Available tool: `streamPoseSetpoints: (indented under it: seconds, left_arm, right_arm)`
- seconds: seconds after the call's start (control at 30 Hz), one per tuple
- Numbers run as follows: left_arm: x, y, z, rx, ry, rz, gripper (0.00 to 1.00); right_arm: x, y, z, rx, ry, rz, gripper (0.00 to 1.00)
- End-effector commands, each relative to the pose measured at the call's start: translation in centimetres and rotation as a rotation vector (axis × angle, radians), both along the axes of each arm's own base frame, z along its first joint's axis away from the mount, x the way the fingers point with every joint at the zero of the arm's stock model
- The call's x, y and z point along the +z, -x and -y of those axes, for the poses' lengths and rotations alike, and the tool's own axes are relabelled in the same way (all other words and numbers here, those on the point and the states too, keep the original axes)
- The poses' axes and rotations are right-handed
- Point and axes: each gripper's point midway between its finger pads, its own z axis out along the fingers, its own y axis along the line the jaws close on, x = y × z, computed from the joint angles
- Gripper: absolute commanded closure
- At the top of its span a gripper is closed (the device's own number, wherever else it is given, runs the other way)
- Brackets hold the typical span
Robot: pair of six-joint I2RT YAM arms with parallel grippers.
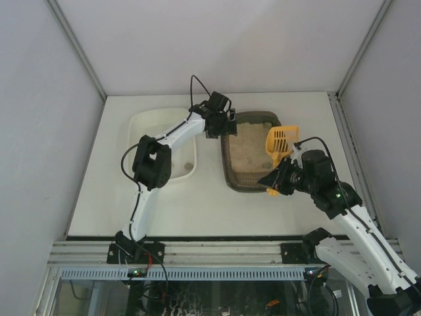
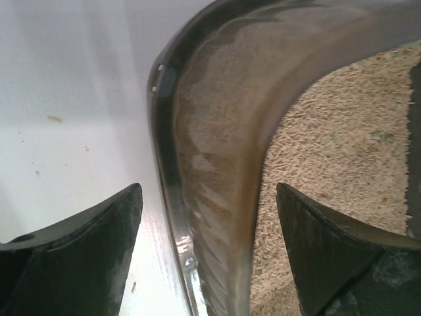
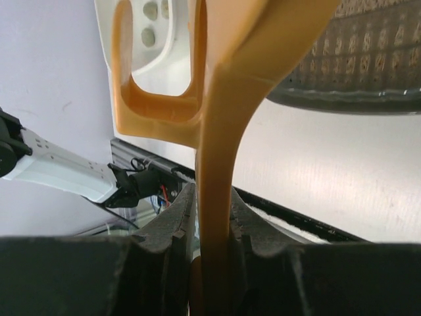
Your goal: Clean the litter box
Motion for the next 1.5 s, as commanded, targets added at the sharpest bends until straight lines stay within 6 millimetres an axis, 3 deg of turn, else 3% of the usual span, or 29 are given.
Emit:
streamPoseSetpoints:
  seconds: [0.0,0.23,0.33,0.53,0.7,0.87,1.07,1.23,1.47]
  left_arm:
    - [-1.5,0.3,-0.3,0.016,-0.038,0.006,0.14]
    - [-2.7,2.4,-0.3,-0.019,-0.075,-0.004,0.18]
    - [-2.8,3.4,-0.2,-0.036,-0.073,0.006,0.25]
    - [-3.0,4.4,-0.5,-0.054,-0.091,0.011,0.30]
    - [-2.4,4.8,-0.6,-0.071,-0.090,0.028,0.41]
    - [-1.8,5.4,-0.8,-0.086,-0.086,0.035,0.61]
    - [-0.7,5.9,-1.0,-0.091,-0.077,0.054,0.67]
    - [0.0,6.8,-1.5,-0.100,-0.078,0.070,0.68]
    - [-0.9,9.0,-2.2,-0.129,-0.093,0.029,0.67]
  right_arm:
    - [0.3,0.4,-1.0,0.042,-0.091,-0.001,1.00]
    - [-1.4,0.4,-3.1,0.093,-0.233,-0.068,1.00]
    - [-2.2,-0.2,-3.7,0.095,-0.251,-0.110,1.00]
    - [-1.9,-1.9,-4.8,0.060,-0.363,-0.154,1.00]
    - [-2.1,-2.8,-5.7,0.028,-0.479,-0.230,1.00]
    - [-2.6,-3.3,-6.1,0.014,-0.503,-0.283,1.00]
    - [-2.8,-3.4,-5.5,-0.031,-0.495,-0.281,1.00]
    - [-2.8,-3.4,-5.1,-0.110,-0.616,-0.310,1.00]
    - [-2.7,-3.8,-5.0,-0.248,-0.782,-0.383,1.00]
